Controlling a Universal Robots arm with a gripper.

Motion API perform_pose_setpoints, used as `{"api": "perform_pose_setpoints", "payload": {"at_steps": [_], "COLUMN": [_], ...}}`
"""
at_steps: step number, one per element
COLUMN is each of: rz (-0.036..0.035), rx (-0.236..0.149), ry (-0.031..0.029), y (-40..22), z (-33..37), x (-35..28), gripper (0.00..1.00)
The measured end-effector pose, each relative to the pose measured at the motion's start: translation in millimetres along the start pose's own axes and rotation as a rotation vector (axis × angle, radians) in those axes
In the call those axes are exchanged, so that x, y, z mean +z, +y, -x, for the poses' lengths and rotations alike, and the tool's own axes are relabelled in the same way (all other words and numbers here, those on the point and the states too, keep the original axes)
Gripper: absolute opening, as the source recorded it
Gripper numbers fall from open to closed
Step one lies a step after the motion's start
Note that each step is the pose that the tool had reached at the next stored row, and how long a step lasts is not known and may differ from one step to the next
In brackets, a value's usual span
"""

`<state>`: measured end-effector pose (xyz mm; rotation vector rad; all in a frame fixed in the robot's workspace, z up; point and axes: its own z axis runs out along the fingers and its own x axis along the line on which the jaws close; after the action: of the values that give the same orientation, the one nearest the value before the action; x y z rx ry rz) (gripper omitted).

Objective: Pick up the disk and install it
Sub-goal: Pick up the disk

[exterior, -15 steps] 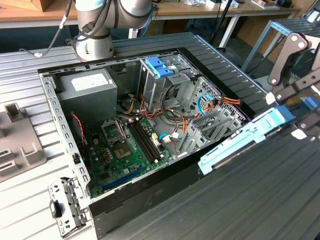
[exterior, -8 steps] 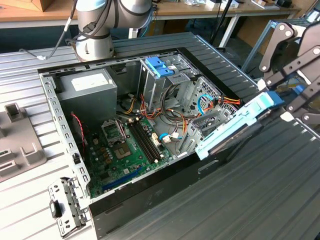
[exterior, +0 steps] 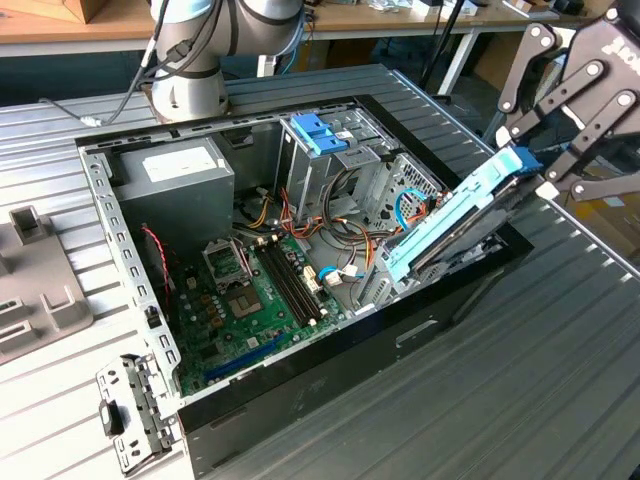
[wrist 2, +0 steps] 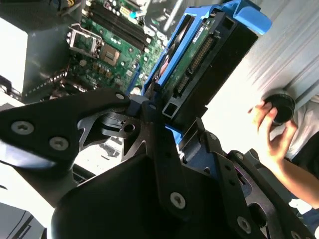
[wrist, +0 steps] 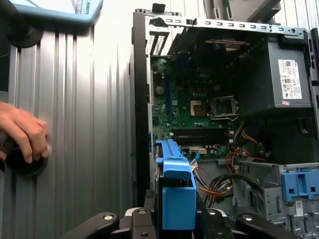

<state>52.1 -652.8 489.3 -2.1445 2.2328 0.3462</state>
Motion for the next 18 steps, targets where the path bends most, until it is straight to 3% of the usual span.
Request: {"api": "perform_pose_setpoints", "payload": {"at_steps": [4, 8, 18], "rz": [0.0027, 0.0068, 0.0119], "rx": [0.001, 0.001, 0.002], "ry": [0.0016, 0.0021, 0.0022], "y": [-11.2, -23.8, -36.3], "z": [10.9, 16.7, 18.0], "x": [1.5, 1.4, 0.9], "gripper": [0.37, 0.37, 0.37]}}
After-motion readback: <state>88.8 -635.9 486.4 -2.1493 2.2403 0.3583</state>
